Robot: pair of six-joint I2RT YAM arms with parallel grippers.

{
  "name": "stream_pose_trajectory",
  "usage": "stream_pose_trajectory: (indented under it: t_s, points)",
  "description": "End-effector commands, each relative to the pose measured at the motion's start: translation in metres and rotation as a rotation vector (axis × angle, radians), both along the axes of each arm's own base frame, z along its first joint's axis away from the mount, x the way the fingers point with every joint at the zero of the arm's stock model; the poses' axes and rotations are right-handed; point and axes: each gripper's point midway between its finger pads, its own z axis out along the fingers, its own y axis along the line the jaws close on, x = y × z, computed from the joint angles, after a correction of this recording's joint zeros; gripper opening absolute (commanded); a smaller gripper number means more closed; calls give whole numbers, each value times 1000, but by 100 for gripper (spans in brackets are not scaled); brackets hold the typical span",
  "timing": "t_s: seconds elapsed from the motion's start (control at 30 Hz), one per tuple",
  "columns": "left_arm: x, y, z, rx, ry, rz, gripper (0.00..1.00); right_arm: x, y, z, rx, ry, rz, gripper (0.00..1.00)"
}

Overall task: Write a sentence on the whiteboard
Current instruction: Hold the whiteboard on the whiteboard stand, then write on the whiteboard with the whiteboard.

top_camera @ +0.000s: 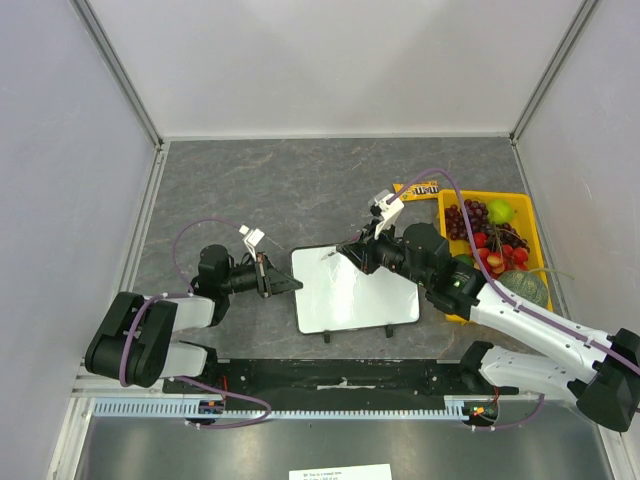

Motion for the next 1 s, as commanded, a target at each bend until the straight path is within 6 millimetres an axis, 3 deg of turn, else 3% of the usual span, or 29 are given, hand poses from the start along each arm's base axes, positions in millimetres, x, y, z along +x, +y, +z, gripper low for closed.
stream_pose_trajectory:
  t_s: [0.0, 0.97]
  points:
    - [3, 1, -5, 29, -15, 9, 2, 3, 3, 34, 58, -73, -3, 0]
    - [5, 3, -12, 56, -2, 32, 2, 2, 16, 40, 71, -123, -4, 0]
